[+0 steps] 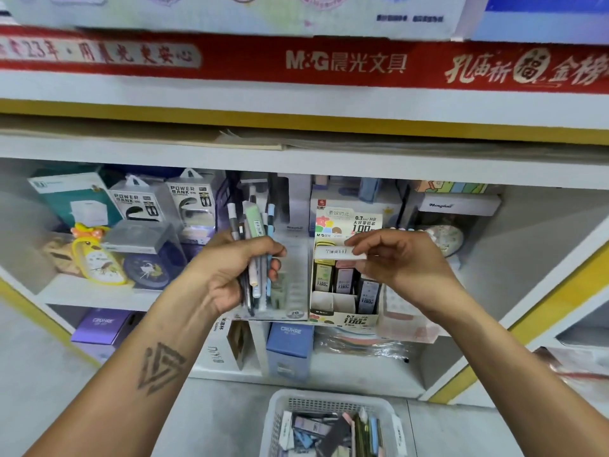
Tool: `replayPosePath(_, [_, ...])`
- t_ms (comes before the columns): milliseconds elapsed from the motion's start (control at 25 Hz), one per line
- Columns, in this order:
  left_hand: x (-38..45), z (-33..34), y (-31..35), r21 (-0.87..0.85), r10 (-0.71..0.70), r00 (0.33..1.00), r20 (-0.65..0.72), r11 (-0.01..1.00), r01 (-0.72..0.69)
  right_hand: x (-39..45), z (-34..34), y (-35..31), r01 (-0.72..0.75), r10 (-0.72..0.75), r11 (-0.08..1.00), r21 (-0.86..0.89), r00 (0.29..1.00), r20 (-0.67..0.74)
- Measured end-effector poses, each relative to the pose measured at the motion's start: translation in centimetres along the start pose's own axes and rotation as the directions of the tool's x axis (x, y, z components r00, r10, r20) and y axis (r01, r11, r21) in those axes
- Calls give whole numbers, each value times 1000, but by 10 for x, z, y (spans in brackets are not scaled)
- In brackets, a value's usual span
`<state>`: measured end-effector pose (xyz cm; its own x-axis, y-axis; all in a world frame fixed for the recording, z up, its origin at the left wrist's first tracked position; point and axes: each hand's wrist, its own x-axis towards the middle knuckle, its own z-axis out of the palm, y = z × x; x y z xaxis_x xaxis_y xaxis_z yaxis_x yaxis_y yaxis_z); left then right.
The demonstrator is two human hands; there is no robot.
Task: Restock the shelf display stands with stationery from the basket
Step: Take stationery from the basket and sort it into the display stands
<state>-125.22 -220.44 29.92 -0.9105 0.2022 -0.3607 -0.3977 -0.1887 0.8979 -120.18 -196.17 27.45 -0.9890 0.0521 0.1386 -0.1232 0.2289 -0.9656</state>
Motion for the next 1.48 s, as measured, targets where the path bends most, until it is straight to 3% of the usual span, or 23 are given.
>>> replayPosePath(280, [9, -28, 14, -42, 33, 998, -53, 999, -35, 19, 22, 4, -68, 73, 995, 69, 995, -73])
replayPosePath(440, [7, -39, 13, -55, -18, 999, -33, 998, 16, 27, 47, 5, -55, 60, 997, 53, 993, -99])
replayPosePath(600, [4, -50, 12, -44, -55, 998, -28, 998, 53, 38, 67, 9, 14, -43, 975, -221, 991, -130])
replayPosePath(800, [4, -63, 9, 16, -79, 996, -27, 997, 80, 35, 74, 19, 192, -214, 757, -625, 976, 40])
replayPosePath(1000, [2, -65, 8, 22, -64, 998, -20, 998, 65, 25, 77, 25, 315, -251, 635, -705, 948, 197])
replayPosePath(1320, [0, -65, 5, 23, -52, 999, 5, 998, 52, 22, 82, 33, 316, -158, 621, -717, 947, 280])
replayPosePath(1480, [-3, -64, 3, 44, -116, 991, 65, 993, 113, 22, 87, 36, 402, -169, 419, -814, 915, 365])
